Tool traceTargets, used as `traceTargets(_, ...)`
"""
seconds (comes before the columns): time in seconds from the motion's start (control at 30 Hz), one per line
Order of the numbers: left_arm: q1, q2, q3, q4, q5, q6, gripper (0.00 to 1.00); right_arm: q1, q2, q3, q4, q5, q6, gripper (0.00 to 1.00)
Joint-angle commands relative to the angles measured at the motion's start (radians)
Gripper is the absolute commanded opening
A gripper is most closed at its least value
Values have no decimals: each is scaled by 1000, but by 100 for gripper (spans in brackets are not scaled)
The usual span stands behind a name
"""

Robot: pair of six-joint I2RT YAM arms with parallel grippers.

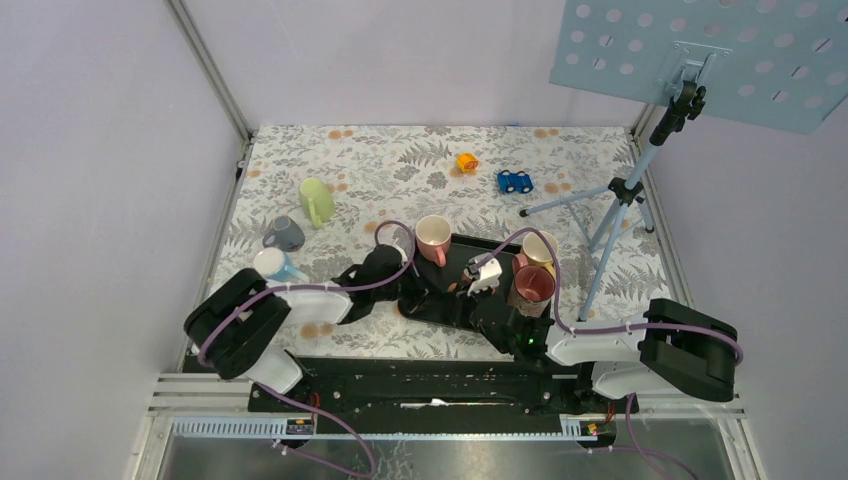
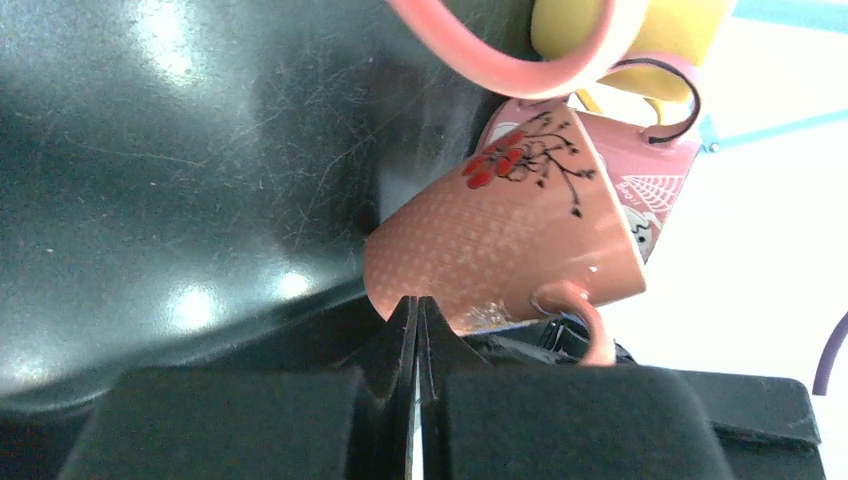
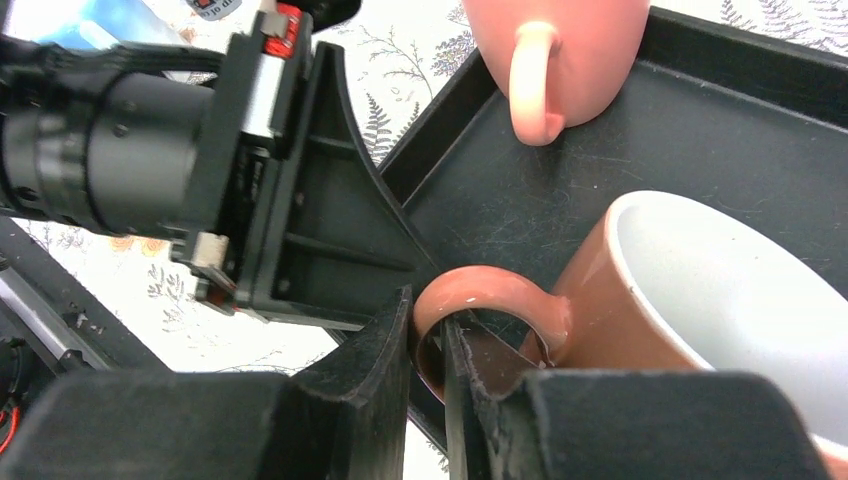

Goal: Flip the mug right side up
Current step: Place the cup on the tray.

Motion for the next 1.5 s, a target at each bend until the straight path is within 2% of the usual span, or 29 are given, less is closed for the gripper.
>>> traceTargets(0.0, -2, -116, 73, -74, -77, 81, 0, 31, -24, -35, -73, -43, -54, 0)
traceTargets(0.23, 2, -229, 119, -272, -133, 163, 0, 33, 29, -8, -20, 22, -206, 0)
traceTargets(0.4, 8, -268, 140, -324, -140, 187, 0, 71, 101, 41, -2, 173, -295, 0)
traceTargets(0.53, 32, -271, 161, -352, -114, 206, 0, 116, 133, 34, 77, 268, -375, 0)
traceTargets(0.7, 50, -265, 220, -435, -102, 254, 4, 196, 238, 28, 239, 431, -515, 0)
traceTargets(0.83, 55, -267, 239, -474, -92, 276, 5, 213, 355, 2, 508, 509, -643, 0)
traceTargets(1.13, 55, -278, 256, -511, -98, 293, 5, 214, 402, -15, 676, 546, -719, 0)
traceTargets(1.47, 55, -266, 270, -520, -106, 296, 4, 214, 419, -35, 715, 572, -699, 0)
